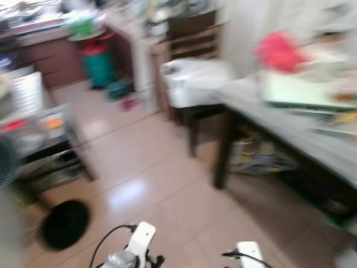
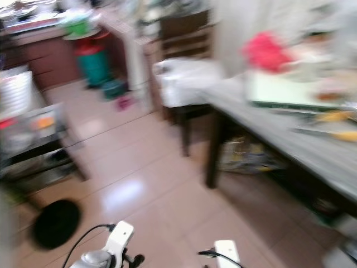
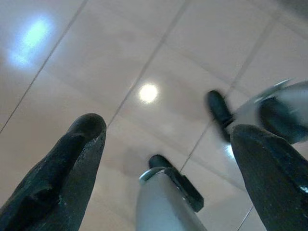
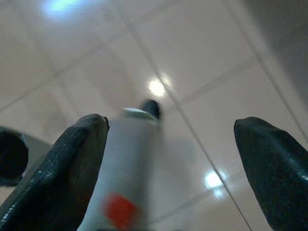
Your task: Setting the table
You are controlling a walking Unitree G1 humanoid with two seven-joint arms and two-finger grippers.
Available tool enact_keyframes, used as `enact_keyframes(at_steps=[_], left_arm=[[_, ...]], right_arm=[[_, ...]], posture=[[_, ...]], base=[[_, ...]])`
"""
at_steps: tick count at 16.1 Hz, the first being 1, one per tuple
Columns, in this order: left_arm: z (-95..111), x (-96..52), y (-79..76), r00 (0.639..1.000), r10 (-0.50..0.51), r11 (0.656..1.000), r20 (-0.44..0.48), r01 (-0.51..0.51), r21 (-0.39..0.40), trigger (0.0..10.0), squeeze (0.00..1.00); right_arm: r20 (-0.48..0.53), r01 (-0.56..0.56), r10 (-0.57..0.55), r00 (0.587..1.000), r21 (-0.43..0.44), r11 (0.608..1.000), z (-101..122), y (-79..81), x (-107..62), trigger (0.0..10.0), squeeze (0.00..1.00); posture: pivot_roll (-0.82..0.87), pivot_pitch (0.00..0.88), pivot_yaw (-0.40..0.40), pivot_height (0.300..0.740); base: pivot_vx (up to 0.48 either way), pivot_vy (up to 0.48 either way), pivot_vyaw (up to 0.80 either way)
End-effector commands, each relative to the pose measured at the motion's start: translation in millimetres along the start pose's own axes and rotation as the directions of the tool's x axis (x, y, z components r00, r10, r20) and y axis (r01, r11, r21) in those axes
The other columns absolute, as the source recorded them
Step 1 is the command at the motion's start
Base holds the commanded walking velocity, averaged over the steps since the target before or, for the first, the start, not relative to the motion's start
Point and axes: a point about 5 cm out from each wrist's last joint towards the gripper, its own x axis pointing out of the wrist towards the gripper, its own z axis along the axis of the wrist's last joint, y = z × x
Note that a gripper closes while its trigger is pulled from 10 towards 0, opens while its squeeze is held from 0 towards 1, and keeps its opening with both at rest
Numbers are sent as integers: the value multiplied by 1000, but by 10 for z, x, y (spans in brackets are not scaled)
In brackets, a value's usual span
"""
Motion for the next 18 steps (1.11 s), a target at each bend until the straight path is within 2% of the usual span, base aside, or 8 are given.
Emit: enact_keyframes(at_steps=[1,3,5,10,18], left_arm=[[-104,-50,128,999,38,999,-32,-39,-15,10000,0],[-108,-50,132,998,45,999,-33,-46,-27,10000,0],[-122,-51,135,998,52,998,-43,-54,-42,10000,0],[-143,-55,138,997,55,997,-51,-58,-56,10000,0],[-147,-62,162,996,61,998,-60,-63,-22,10000,0]], right_arm=[[-42,-38,39,998,23,999,-119,136,-5,10000,0],[-41,-36,37,998,26,999,-119,132,-6,10000,0],[-40,-36,37,999,25,999,-116,133,-5,10000,0],[-40,-39,39,998,2,999,-116,139,-5,10000,0],[-41,-35,35,999,-5,999,-108,147,-2,10000,0]], posture=[[-141,0,95,740],[-141,0,97,740],[-142,0,100,740],[-141,0,101,740],[-139,0,99,740]], base=[[0,0,-719],[0,0,-609],[0,0,0],[0,463,0],[0,480,0]])
